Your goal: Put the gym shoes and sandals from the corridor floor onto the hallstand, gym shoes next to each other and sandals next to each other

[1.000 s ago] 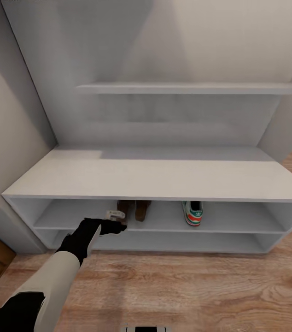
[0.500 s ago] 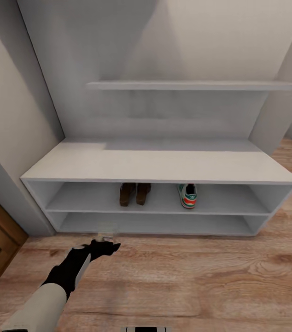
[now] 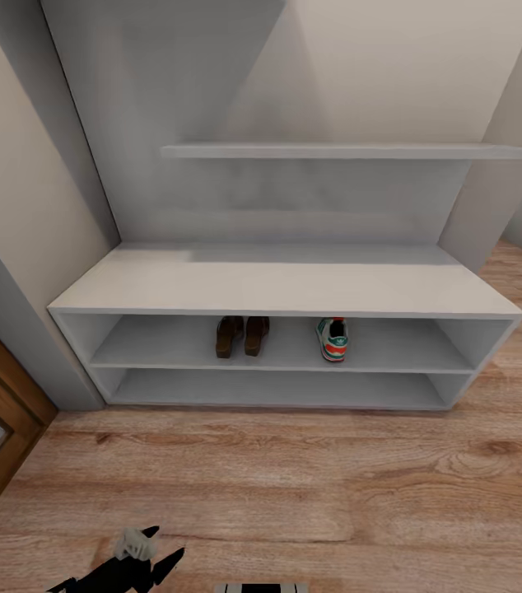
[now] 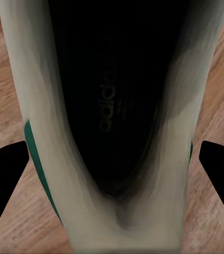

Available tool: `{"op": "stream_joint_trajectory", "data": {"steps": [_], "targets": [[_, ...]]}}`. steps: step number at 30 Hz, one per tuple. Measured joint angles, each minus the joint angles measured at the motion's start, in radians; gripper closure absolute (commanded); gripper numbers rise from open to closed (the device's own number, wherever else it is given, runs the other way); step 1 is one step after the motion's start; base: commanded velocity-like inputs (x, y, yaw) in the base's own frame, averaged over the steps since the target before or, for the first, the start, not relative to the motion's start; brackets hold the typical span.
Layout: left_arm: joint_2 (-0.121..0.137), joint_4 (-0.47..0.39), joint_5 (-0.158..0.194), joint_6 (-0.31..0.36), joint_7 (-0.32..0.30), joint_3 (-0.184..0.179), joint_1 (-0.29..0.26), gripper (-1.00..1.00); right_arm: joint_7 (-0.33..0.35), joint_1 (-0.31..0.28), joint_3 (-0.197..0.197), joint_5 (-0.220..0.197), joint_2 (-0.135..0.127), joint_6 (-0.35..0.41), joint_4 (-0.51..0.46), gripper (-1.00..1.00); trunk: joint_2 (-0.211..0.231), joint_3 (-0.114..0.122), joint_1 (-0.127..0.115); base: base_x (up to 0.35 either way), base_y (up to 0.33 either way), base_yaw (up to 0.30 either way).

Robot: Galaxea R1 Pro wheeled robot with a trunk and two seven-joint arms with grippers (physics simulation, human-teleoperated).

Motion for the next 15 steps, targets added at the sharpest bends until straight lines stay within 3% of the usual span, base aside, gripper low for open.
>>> {"op": "stream_joint_trajectory", "data": {"steps": [7,11,15], "targets": [[0.031,0.000,0.000,-0.036,-0.013,0.075,0.051,-1.00,0.000,0.000,0.001,0.001,0.014,-0.001,0.002,1.00,0.000,0.000,0.000,0.000,0.000,0.000],[0.037,0.000,0.000,-0.038,-0.013,0.085,0.052,-1.00,0.000,0.000,0.001,0.001,0.015,-0.001,0.002,1.00,0.000,0.000,0.000,0.000,0.000,0.000],[0.038,0.001,-0.001,-0.039,-0.014,0.087,0.052,-1.00,-0.002,0.000,0.000,-0.002,0.015,-0.003,-0.005,1.00,0.000,0.000,0.000,0.000,-0.213,0.000]]}}
